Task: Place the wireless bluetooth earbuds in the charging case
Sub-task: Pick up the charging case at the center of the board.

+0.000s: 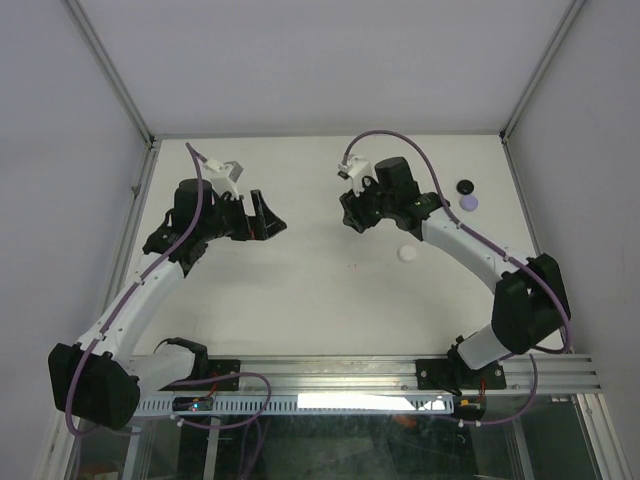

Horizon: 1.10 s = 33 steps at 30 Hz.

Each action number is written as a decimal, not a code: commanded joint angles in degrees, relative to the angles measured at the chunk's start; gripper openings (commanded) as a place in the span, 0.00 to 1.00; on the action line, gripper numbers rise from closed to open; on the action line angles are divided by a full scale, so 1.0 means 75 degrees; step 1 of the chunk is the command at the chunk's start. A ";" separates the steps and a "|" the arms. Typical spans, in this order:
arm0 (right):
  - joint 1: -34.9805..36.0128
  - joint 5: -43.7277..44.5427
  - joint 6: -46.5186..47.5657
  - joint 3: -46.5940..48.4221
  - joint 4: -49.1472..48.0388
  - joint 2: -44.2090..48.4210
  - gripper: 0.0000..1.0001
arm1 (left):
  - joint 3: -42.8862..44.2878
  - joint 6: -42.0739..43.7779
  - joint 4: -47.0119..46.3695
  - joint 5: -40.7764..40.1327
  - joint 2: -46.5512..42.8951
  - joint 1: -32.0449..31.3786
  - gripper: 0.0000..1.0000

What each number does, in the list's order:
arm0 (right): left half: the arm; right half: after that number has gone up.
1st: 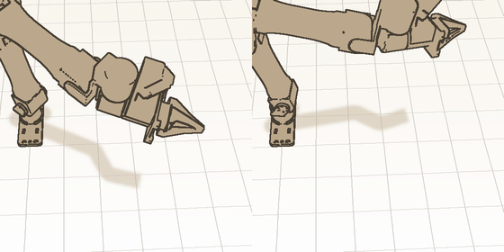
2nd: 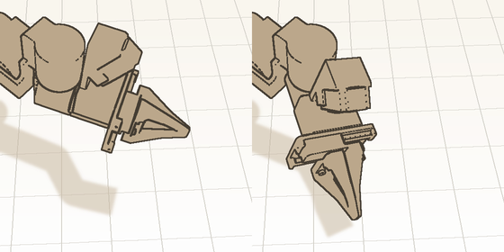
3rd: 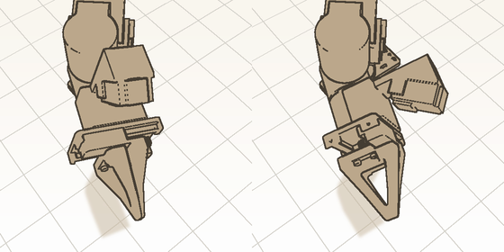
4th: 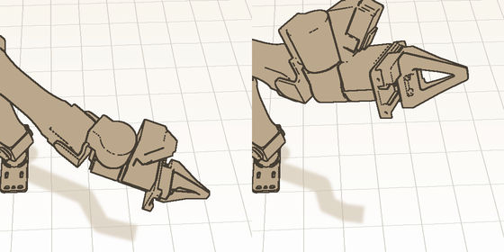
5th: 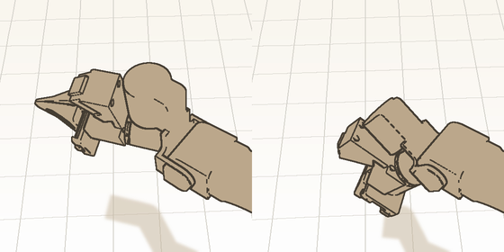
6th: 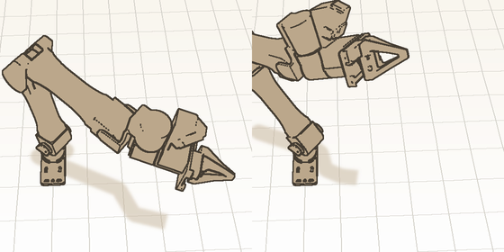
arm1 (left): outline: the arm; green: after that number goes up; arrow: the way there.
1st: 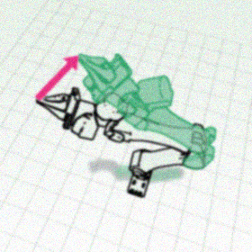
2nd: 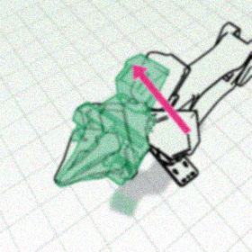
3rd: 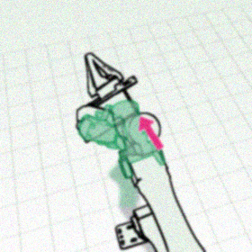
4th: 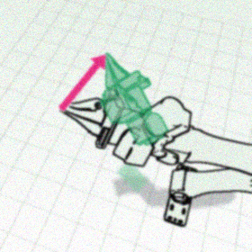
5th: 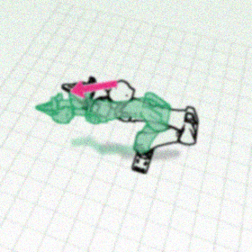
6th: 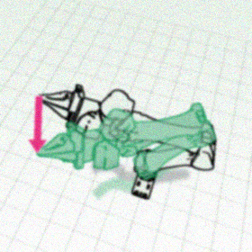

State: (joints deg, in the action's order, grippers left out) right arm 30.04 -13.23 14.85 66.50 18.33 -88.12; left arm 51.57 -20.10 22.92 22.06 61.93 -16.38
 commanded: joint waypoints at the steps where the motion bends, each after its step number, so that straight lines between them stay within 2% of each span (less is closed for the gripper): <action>1: 0.0449 -0.1030 0.1390 0.0084 0.0172 0.0816 0.43 | 0.0019 -0.0644 -0.0434 0.1236 0.0180 0.0035 0.99; 10: 0.1359 -0.2239 0.3577 0.0003 0.0444 0.1451 0.42 | -0.0036 -0.1273 -0.0721 0.2254 0.0623 -0.0385 0.96; 15: 0.1693 -0.2653 0.4449 0.0025 0.0459 0.1610 0.40 | -0.0239 -0.1889 -0.1388 0.2739 0.0726 -0.0598 0.88; 25: 0.2205 -0.2641 0.5136 0.0314 0.0681 0.1388 0.40 | -0.0499 -0.2646 -0.2474 0.2987 0.1068 -0.1274 0.74; 33: 0.2321 -0.2642 0.5325 0.0356 0.0715 0.1343 0.40 | -0.0647 -0.2897 -0.2846 0.3010 0.1202 -0.1291 0.54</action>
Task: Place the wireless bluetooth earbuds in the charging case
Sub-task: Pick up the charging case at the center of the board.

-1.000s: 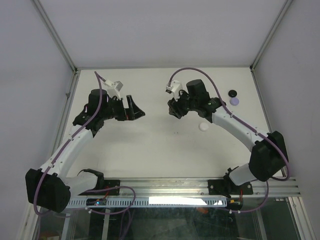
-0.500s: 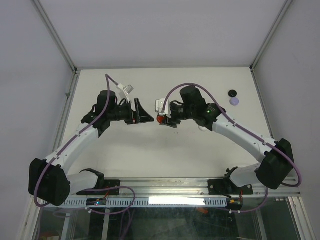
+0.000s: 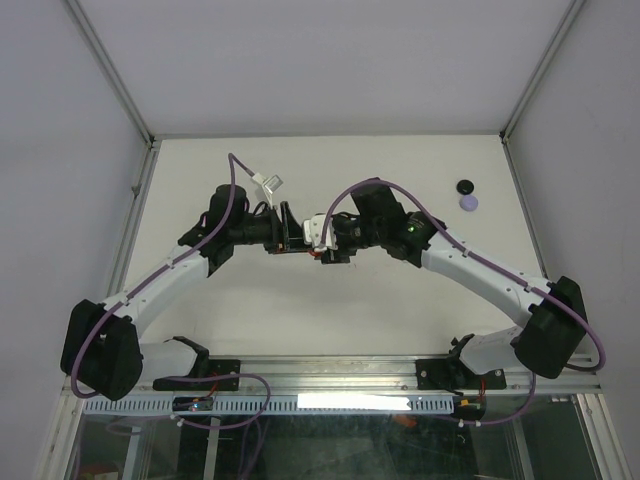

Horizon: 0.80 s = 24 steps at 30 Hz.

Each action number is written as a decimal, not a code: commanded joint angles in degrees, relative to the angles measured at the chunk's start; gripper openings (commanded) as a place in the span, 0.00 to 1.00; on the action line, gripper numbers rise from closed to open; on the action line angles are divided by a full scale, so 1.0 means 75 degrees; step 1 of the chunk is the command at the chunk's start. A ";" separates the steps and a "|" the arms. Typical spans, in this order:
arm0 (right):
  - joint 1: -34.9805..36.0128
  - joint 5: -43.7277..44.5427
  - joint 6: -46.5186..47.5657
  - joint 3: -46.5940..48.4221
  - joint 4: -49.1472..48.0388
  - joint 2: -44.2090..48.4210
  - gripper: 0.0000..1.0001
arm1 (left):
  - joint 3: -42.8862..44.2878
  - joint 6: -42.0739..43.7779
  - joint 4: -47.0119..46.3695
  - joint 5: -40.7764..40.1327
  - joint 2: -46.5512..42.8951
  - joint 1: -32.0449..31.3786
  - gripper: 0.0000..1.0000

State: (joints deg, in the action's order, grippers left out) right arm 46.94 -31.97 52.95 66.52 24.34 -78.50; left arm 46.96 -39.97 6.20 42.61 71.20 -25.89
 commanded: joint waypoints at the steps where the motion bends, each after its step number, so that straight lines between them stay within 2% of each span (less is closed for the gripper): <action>1: 0.0070 -0.0150 0.0261 0.0352 -0.0082 0.0050 0.40 | -0.0050 -0.0267 -0.0668 0.0263 -0.0036 -0.0025 0.52; 7: 0.0105 -0.0207 0.0276 0.0307 -0.0105 0.0002 0.40 | -0.0110 -0.0355 -0.0887 0.0374 -0.0036 -0.0029 0.29; 10: 0.0105 -0.0170 0.0206 0.0240 -0.0185 0.0039 0.45 | -0.0177 -0.0346 -0.1015 0.0366 -0.0122 -0.0029 0.17; 13: 0.0094 0.0047 -0.0081 0.0168 -0.0248 0.0128 0.52 | -0.0257 -0.0273 -0.1086 0.0133 -0.0323 -0.0029 0.09; 18: -0.0151 0.0099 -0.1142 -0.0001 -0.0636 0.0505 0.62 | -0.0560 -0.0087 -0.1351 -0.0517 -0.0849 -0.0034 0.05; 24: -0.0492 -0.0407 -0.2880 -0.0668 -0.1691 0.1160 0.69 | -0.1087 -0.0306 -0.2505 -0.1005 -0.1427 -0.0029 0.04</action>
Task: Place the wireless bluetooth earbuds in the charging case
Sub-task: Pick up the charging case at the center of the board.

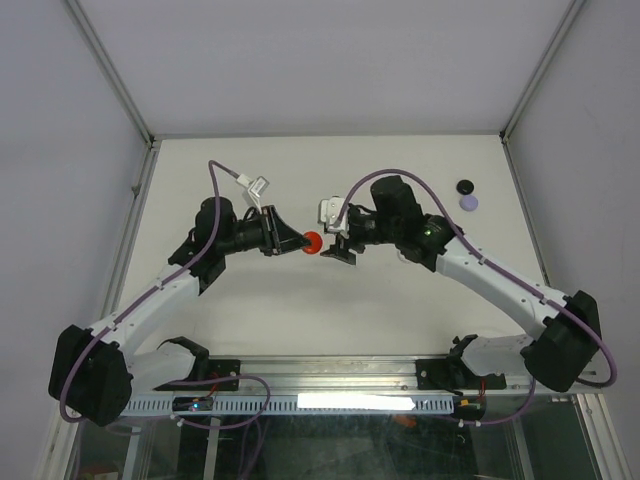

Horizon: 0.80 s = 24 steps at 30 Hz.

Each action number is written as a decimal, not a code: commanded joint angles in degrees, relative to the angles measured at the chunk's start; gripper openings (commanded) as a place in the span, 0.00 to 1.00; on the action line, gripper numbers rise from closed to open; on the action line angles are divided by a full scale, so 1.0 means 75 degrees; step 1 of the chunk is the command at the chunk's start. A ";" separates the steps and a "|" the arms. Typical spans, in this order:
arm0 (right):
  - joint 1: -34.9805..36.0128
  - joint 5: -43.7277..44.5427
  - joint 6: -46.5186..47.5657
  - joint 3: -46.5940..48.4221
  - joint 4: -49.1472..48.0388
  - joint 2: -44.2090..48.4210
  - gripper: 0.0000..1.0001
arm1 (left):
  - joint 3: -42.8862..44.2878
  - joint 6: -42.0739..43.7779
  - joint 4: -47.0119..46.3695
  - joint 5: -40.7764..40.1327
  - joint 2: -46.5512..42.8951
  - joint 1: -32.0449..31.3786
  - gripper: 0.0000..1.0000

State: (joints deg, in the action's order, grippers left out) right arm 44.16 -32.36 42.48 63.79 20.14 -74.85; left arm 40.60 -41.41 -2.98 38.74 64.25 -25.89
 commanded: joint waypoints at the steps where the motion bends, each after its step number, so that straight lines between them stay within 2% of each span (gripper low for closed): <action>1: -0.0301 -0.0378 -0.1869 -0.0447 -0.1403 0.0801 0.70 | -0.0331 -0.0161 -0.1510 -0.0579 -0.0650 -0.0031 0.04; 10: -0.0440 0.0619 -0.6567 -0.2337 -0.5479 0.1604 0.70 | -0.1090 -0.0454 -0.3479 -0.1343 -0.1324 -0.0040 0.04; 14: -0.0439 0.1227 -0.8268 -0.3269 -0.7469 0.1746 0.68 | -0.1346 -0.0730 -0.4258 -0.1590 -0.1383 -0.0139 0.04; 18: -0.0418 0.1401 -0.9260 -0.3879 -0.9046 0.1592 0.66 | -0.1483 -0.0988 -0.4910 -0.1823 -0.1317 -0.0283 0.04; 24: -0.0318 0.1327 -1.0201 -0.4112 -1.0799 0.0987 0.63 | -0.1660 -0.1347 -0.5756 -0.2152 -0.1193 -0.0494 0.04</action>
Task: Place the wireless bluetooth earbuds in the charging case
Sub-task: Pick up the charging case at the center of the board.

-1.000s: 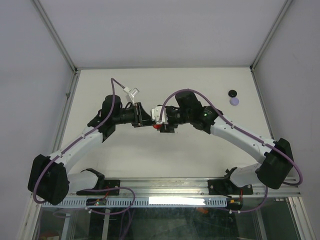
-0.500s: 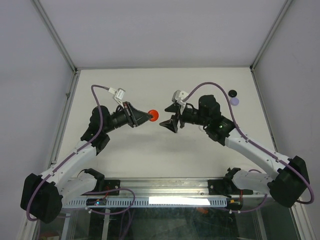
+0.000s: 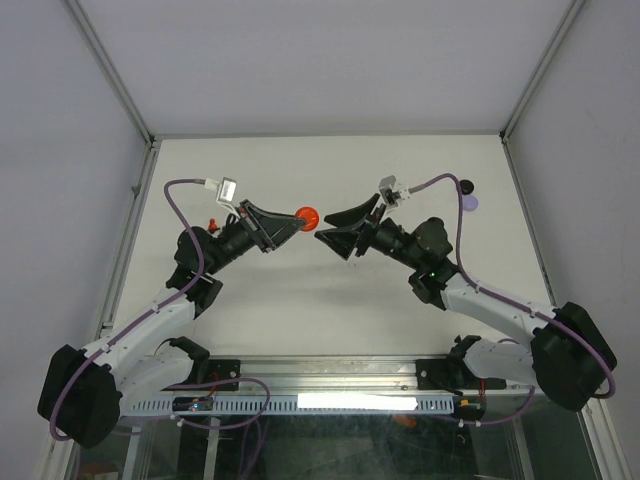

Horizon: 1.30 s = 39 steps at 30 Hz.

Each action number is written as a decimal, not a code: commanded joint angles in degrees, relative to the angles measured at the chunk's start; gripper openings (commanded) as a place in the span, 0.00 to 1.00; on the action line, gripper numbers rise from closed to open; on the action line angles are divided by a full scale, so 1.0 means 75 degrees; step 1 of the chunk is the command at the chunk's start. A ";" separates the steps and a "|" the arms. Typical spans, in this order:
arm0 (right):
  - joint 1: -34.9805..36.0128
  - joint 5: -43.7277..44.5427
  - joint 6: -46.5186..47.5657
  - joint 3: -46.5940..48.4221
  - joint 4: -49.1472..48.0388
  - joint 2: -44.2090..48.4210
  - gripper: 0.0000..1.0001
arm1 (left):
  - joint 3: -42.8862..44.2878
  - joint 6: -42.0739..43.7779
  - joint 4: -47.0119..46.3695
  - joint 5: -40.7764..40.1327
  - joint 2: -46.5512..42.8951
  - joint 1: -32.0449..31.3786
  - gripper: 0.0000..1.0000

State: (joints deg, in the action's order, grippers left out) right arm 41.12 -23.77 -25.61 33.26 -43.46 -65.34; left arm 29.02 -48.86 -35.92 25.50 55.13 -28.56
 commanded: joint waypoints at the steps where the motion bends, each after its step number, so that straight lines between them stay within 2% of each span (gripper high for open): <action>1: 0.0103 0.0228 -0.1266 -0.0059 -0.2507 -0.0359 0.62 | -0.0148 -0.0363 -0.1505 -0.0431 0.0039 -0.0166 0.04; 7: 0.0142 0.0264 -0.1568 0.0023 -0.3159 -0.0747 0.60 | -0.0201 -0.0693 -0.1998 -0.0550 0.0178 -0.0367 0.06; 14: 0.0185 -0.0041 -0.1801 0.0189 -0.3614 -0.1072 0.52 | -0.0265 -0.0785 -0.2408 -0.0674 0.0363 -0.0593 0.07; 17: 0.0189 -0.0185 -0.1892 0.0196 -0.3873 -0.1191 0.45 | -0.0291 -0.0798 -0.2515 -0.0659 0.0421 -0.0644 0.09; 23: 0.0195 -0.0406 -0.1887 0.0107 -0.4279 -0.1295 0.25 | -0.0498 -0.0905 -0.2804 -0.0645 0.0454 -0.0657 0.15; 26: 0.0160 -0.0570 -0.1741 0.0057 -0.4339 -0.1260 0.11 | -0.0563 -0.0876 -0.2773 -0.0584 0.0431 -0.0657 0.24; 28: 0.0096 -0.0747 -0.1632 0.0063 -0.4176 -0.1152 0.05 | -0.0541 -0.0716 -0.2561 -0.0533 0.0348 -0.0656 0.35; 30: 0.0003 -0.0962 -0.1474 0.0117 -0.3830 -0.1015 0.01 | -0.0476 -0.0488 -0.2229 -0.0445 0.0226 -0.0651 0.40; 38: -0.0429 -0.2066 -0.0580 0.0622 -0.1189 -0.0325 0.00 | 0.0292 0.1278 0.0221 0.0047 -0.0356 -0.0565 0.58; 39: -0.0472 -0.2334 -0.0174 0.0814 -0.0726 -0.0240 0.00 | 0.0428 0.1580 0.0621 0.0128 -0.0430 -0.0554 0.59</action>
State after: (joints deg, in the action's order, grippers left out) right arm 39.00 -35.05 -33.74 33.80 -59.37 -70.74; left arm 27.07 -46.61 -40.97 23.22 54.78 -33.01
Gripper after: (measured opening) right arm 0.228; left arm 0.568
